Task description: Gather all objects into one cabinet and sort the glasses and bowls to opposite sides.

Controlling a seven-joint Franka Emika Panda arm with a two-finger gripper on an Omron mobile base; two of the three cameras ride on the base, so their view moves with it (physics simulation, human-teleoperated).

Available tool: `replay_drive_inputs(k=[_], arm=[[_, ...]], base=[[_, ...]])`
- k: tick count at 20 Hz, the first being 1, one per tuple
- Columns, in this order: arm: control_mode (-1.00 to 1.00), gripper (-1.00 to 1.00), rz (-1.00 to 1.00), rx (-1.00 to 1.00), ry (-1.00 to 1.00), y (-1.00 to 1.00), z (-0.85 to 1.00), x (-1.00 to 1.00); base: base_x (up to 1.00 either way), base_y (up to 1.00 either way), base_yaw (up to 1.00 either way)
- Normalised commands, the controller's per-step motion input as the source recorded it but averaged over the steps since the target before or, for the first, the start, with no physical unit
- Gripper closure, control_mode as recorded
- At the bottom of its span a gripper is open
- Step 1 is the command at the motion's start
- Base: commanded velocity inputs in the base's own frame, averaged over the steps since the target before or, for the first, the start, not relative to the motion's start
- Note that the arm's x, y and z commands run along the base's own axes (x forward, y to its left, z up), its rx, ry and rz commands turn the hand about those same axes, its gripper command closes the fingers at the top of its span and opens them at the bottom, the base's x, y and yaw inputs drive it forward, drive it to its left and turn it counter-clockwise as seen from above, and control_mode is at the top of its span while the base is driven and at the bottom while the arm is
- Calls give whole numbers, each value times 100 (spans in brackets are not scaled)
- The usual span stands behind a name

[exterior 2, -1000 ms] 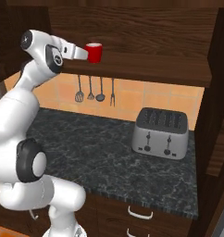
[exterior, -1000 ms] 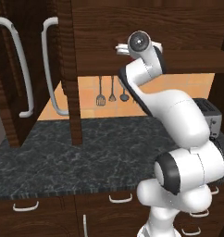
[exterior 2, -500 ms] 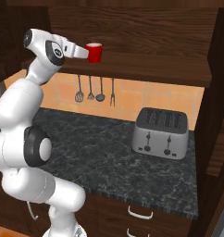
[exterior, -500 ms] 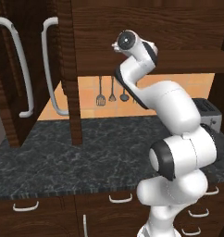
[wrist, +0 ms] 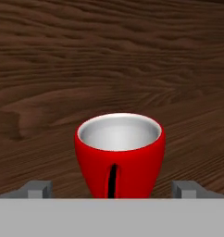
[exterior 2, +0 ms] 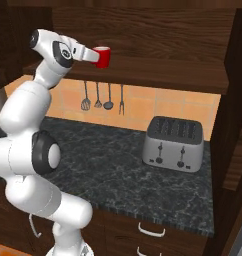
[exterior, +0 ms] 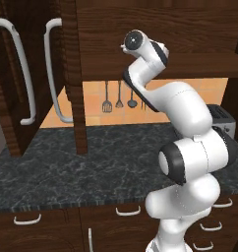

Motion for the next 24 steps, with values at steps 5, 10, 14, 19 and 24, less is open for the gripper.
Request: replay_drive_inputs(k=[5,10,14,19,24], arm=[[-100,100,-7,1,0,-5,0,2],[-100,100,-30,3,-6,0,1,-9],[-100,100,-37,0,-17,21,17,-23],[-100,100,-25,-2,-14,34,31,-23],[-100,100,7,-3,4,4,10,0]], base=[[0,0,0],[0,0,0],[0,0,0],[0,0,0],[0,0,0]])
